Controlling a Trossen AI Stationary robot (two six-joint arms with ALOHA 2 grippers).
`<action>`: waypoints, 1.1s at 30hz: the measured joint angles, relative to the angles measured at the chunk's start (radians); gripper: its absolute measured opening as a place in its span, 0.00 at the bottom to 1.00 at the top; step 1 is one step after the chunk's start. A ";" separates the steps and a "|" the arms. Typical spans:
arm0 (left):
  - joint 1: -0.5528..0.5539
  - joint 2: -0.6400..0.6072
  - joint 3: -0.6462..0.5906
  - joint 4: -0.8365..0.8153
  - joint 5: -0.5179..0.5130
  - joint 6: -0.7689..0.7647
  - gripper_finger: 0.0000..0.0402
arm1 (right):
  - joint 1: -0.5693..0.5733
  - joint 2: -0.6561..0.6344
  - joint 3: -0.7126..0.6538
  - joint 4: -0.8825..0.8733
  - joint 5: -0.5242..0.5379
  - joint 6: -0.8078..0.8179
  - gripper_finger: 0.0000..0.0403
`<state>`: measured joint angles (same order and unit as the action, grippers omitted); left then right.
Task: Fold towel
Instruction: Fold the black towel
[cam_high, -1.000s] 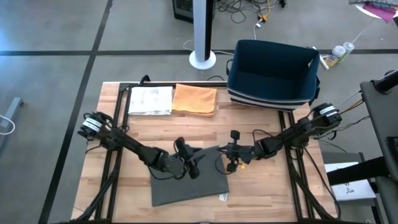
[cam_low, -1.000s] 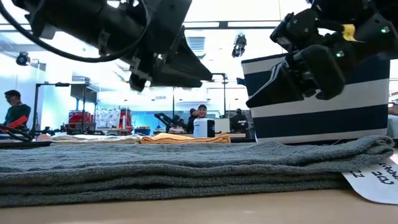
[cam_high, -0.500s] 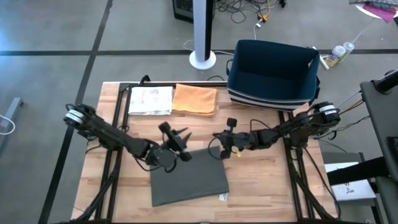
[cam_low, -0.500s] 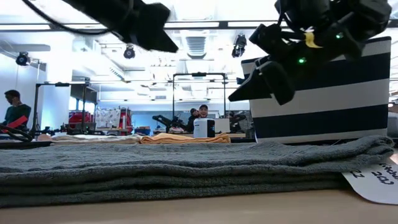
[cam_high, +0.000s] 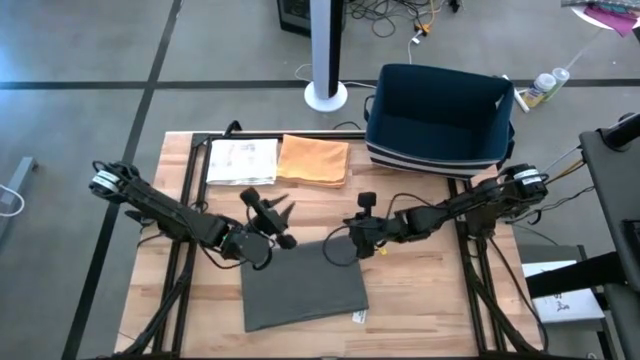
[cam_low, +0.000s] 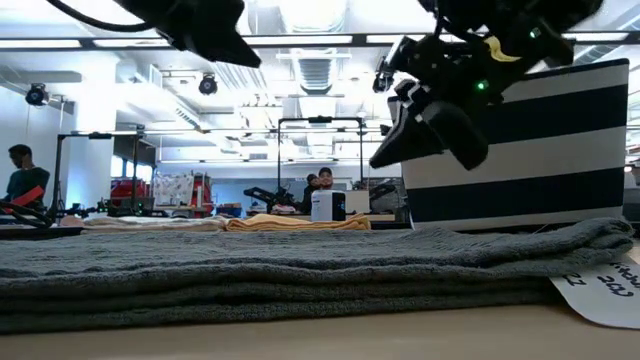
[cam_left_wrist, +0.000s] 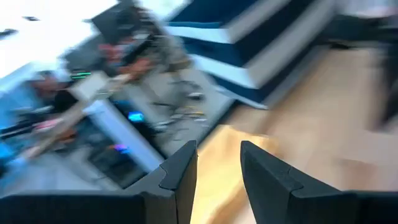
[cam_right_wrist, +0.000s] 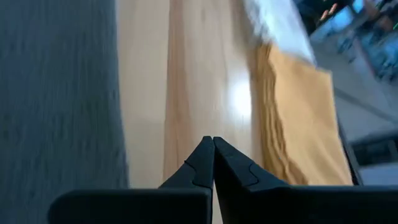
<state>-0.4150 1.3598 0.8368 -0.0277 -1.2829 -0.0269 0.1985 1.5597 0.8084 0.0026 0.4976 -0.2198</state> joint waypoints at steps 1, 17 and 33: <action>-0.007 -0.005 0.000 0.000 -0.046 0.005 0.29 | 0.013 0.000 0.029 -0.066 -0.001 0.037 0.00; -0.061 -0.081 0.000 -0.068 -0.122 0.119 0.28 | 0.193 0.002 0.172 -0.309 -0.011 0.482 0.00; -0.024 -0.084 0.000 -0.062 -0.122 0.150 0.28 | 0.205 0.013 0.219 -0.365 -0.009 0.578 0.00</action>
<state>-0.4390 1.2762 0.8368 -0.0896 -1.4048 0.1227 0.4038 1.5725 1.0269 -0.3625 0.4890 0.3577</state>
